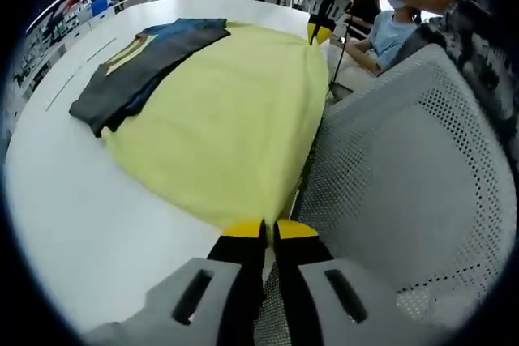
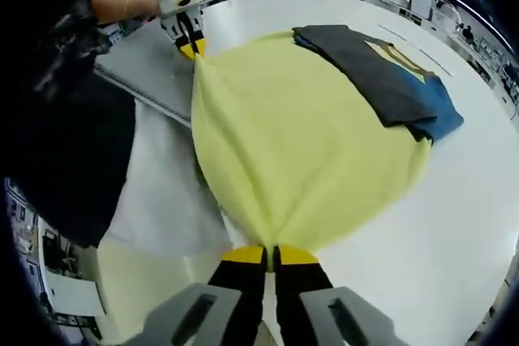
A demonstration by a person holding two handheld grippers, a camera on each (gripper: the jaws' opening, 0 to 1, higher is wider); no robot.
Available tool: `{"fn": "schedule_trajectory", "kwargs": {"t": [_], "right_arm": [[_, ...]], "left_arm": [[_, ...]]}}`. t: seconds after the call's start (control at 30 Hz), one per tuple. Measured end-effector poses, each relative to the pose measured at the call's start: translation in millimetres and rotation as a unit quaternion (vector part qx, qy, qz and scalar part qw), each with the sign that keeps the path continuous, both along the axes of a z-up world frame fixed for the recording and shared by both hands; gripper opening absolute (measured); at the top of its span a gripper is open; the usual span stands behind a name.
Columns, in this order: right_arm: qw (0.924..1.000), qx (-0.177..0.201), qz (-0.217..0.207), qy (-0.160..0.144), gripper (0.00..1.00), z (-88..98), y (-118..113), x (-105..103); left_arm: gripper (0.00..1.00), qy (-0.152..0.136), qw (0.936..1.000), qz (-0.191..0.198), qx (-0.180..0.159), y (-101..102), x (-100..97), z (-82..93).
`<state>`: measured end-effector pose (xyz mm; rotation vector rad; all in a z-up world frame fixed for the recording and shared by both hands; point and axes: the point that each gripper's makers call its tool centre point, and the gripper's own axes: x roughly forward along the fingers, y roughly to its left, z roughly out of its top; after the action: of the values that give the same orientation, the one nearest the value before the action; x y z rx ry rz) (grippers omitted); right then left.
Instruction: Fold the garment on the visible template until the final outline fits inside the template.
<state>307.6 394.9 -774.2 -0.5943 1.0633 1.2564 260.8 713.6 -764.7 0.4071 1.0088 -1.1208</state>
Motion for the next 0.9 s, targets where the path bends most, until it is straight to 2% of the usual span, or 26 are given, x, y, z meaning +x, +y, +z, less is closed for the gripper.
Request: {"fn": "schedule_trajectory", "kwargs": {"t": [0.17,0.27,0.53,0.77,0.9], "right_arm": [[0.9993,0.014,0.013,0.031,0.0,6.9,1.7,-16.0],[0.9994,0.013,0.02,0.026,0.0,11.0,3.1,-15.6],[0.9997,0.024,0.005,-0.003,0.0,24.9,1.5,6.9],[0.9985,0.041,-0.019,-0.03,0.0,37.2,2.7,26.6],[0.9962,0.045,-0.032,-0.067,0.0,45.6,5.3,43.2]], "left_arm": [[0.01,0.012,0.9999,-0.007,-0.004,3.8,-9.2,5.8],[0.01,0.013,0.9998,0.002,-0.013,5.7,-7.4,9.5],[0.01,-0.007,0.9998,0.004,-0.017,5.7,8.6,22.1],[0.01,-0.044,0.9982,0.026,-0.031,9.6,36.0,37.4],[0.01,-0.061,0.9967,0.038,-0.038,12.0,49.4,46.9]]}}
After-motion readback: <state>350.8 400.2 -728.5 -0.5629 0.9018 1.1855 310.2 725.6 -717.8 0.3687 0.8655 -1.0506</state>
